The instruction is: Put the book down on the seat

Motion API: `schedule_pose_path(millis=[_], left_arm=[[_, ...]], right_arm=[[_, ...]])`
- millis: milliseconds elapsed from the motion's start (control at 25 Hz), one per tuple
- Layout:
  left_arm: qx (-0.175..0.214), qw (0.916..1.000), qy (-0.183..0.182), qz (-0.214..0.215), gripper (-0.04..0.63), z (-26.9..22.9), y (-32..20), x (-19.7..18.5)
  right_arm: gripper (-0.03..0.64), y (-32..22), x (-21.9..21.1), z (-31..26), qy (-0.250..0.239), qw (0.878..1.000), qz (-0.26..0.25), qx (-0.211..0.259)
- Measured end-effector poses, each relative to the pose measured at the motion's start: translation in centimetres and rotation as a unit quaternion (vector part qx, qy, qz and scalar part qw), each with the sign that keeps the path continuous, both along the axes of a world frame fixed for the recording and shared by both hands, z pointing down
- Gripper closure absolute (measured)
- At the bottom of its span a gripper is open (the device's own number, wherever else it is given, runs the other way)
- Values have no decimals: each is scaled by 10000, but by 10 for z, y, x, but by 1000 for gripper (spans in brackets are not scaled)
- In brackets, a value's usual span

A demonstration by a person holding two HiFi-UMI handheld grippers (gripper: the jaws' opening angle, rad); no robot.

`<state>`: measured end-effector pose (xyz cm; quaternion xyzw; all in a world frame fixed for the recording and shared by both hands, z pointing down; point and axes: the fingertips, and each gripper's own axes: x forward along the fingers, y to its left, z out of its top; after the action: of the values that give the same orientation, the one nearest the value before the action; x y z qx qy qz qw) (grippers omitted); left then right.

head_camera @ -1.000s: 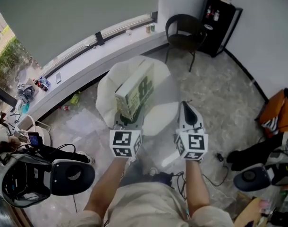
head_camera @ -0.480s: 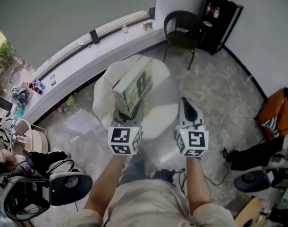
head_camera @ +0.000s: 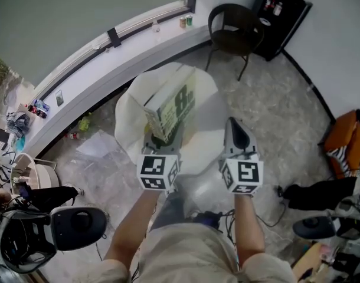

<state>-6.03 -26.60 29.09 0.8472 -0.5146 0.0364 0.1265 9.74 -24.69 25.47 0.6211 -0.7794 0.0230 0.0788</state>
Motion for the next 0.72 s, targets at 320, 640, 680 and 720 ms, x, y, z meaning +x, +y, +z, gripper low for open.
schedule_pose_path(millis=[320, 640, 680, 720], left_arm=[[-375, 9991, 157, 94, 425, 28, -63, -28], [-800, 9961, 379, 68, 425, 75, -93, -27], [-857, 9955, 391, 45, 425, 81, -95, -26], [-919, 9950, 401, 19, 425, 89, -97, -25]], right_arm=[[618, -52, -24, 13, -49, 9999, 158, -26], [618, -71, -21, 47, -29, 9997, 208, -99], [618, -73, -19, 54, -27, 9997, 202, -143], [618, -75, -18, 60, -28, 9996, 196, -189]])
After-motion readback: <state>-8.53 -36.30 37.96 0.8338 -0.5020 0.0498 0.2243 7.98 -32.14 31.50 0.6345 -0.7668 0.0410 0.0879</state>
